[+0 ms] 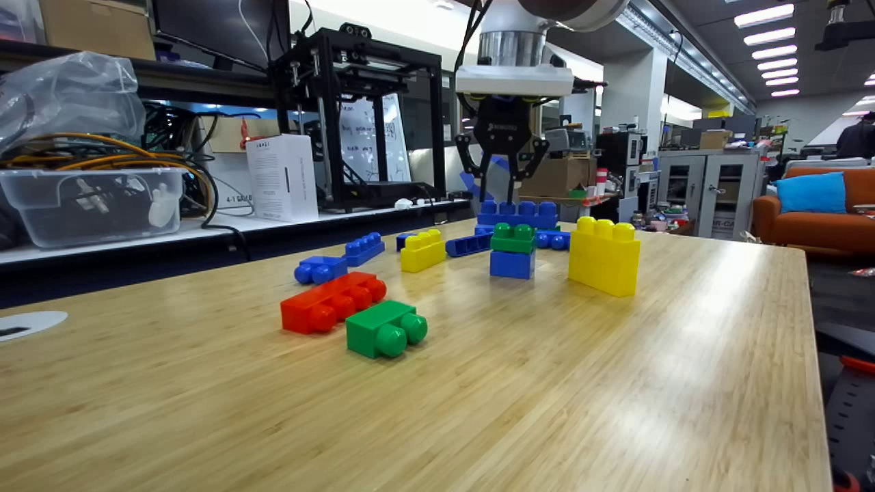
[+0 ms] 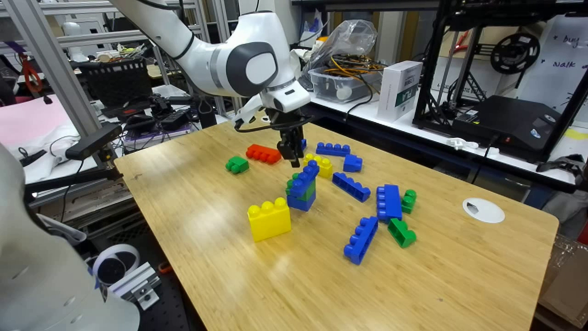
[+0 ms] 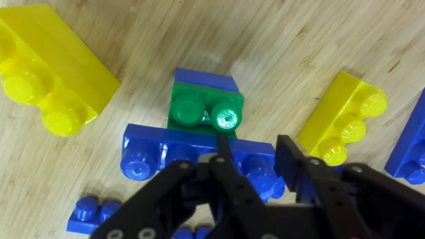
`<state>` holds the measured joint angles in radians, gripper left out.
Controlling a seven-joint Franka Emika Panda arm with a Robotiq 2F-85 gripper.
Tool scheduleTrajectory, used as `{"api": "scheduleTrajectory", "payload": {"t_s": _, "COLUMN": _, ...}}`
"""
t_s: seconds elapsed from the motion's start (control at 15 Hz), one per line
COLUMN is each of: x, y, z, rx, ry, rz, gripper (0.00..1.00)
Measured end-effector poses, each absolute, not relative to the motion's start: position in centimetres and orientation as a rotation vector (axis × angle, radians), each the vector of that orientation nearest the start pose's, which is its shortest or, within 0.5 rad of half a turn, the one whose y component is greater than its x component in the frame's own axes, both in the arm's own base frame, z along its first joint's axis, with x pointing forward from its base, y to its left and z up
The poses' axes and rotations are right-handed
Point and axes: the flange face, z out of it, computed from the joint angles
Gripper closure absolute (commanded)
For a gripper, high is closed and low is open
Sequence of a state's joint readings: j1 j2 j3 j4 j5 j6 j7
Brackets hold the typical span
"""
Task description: Pick up the blue and green object, move it to the right side of the table, then pick up the green object on the far right of the table and put it on the blue and green object
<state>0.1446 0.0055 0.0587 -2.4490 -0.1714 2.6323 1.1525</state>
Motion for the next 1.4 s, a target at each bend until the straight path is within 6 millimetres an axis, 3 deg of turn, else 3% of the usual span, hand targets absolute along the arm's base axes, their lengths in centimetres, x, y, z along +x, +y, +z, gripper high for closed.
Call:
{"api": "scheduleTrajectory", "payload": {"t_s": 0.07, "x": 48.6, "y": 10.4, "z": 31.4, "rx": -2.843, "ry": 1.219, "rz": -0.301, "gripper": 0.95}}
{"api": "scheduleTrajectory", "payload": {"t_s": 0.2, "x": 48.5, "y": 10.1, "z": 31.2, "rx": -2.845, "ry": 1.233, "rz": -0.286, "gripper": 1.0}}
{"api": "scheduleTrajectory", "payload": {"t_s": 1.4, "x": 47.8, "y": 9.2, "z": 29.8, "rx": -2.848, "ry": 1.347, "rz": -0.129, "gripper": 1.0}}
